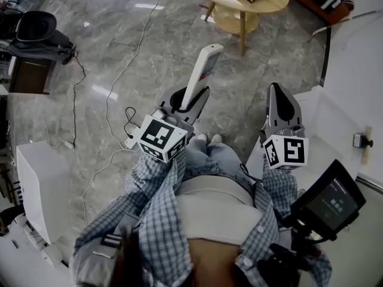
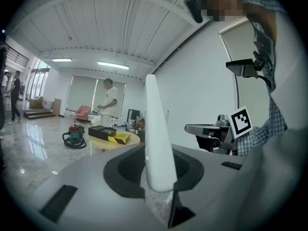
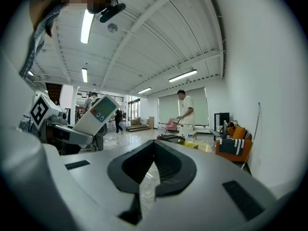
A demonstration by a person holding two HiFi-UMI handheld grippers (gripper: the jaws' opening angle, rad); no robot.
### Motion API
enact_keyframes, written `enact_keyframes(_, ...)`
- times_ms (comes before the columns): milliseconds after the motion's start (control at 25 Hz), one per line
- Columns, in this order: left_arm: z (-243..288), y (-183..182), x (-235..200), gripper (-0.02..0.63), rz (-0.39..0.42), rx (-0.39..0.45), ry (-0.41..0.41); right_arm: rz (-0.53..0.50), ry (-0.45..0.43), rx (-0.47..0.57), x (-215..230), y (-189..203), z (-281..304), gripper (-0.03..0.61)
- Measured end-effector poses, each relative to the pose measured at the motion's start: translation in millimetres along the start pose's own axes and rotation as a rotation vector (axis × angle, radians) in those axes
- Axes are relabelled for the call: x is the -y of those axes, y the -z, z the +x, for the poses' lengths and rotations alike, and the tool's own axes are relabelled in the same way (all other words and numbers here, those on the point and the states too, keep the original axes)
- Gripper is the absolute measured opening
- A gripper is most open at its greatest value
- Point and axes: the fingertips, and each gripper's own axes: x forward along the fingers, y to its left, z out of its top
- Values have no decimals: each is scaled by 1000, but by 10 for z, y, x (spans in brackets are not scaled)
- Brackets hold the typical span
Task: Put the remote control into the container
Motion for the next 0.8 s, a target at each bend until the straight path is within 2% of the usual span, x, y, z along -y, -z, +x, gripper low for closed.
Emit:
enact_keyframes(280,126,29,51,92,-14,-12,-12,9,48,10,271,53,-114,5)
enact_keyframes(520,68,-24,220,92,27,-14,3,9,75,3,365,91,-339,6)
enact_keyframes(800,256,90,91,92,-18,-13,1,-24,70,-12,433,169,-149,6)
